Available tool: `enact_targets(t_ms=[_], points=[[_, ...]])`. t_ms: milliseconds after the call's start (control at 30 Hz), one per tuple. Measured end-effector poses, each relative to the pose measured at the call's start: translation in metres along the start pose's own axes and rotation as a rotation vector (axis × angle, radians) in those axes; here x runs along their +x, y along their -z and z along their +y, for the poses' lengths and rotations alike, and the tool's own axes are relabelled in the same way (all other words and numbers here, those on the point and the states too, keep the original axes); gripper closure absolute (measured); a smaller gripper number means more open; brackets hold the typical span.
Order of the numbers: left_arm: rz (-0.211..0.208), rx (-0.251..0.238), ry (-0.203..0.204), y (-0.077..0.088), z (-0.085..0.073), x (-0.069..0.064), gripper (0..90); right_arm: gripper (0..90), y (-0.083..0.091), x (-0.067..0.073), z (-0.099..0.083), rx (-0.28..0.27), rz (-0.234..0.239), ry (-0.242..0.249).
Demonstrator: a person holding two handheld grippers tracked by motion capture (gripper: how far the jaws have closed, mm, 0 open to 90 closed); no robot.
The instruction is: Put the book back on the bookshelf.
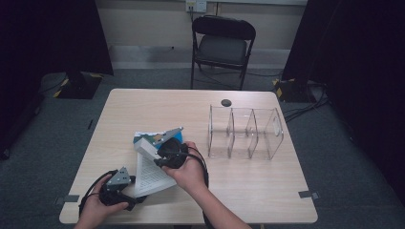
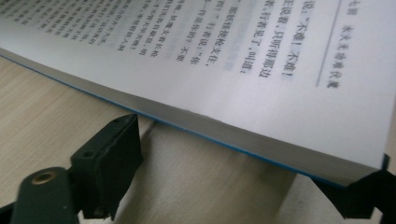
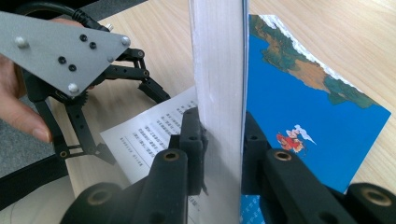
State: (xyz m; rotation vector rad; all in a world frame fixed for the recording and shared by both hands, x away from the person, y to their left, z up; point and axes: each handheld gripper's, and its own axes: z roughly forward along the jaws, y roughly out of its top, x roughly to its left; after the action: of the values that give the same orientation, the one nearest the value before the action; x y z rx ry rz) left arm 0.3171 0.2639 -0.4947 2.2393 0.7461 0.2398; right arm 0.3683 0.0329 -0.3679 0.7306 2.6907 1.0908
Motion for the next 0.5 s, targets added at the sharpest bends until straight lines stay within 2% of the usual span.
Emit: enact_targets(t_ms=[67,233,433,500], points=[[0.008,0.003,-0.013,0.001,0.001,0.001,16.4,76.8,0.000,0.000,0.000,0.003,-0.003,-0.006],[0.005,-0.015,0.007,0.004,0.003,0.002,15.9,76.8,0.001,-0.001,-0.001,0.002,0.003,0.007],[0.025,-0.038,-0.002,0.009,0.006,0.005,15.6,76.8,0.001,0.000,-0.003,0.017,-0.005,0.007],[0.033,-0.041,-0.004,0.011,0.008,0.005,15.5,76.8,0.001,0.000,-0.003,0.005,0.005,0.005]])
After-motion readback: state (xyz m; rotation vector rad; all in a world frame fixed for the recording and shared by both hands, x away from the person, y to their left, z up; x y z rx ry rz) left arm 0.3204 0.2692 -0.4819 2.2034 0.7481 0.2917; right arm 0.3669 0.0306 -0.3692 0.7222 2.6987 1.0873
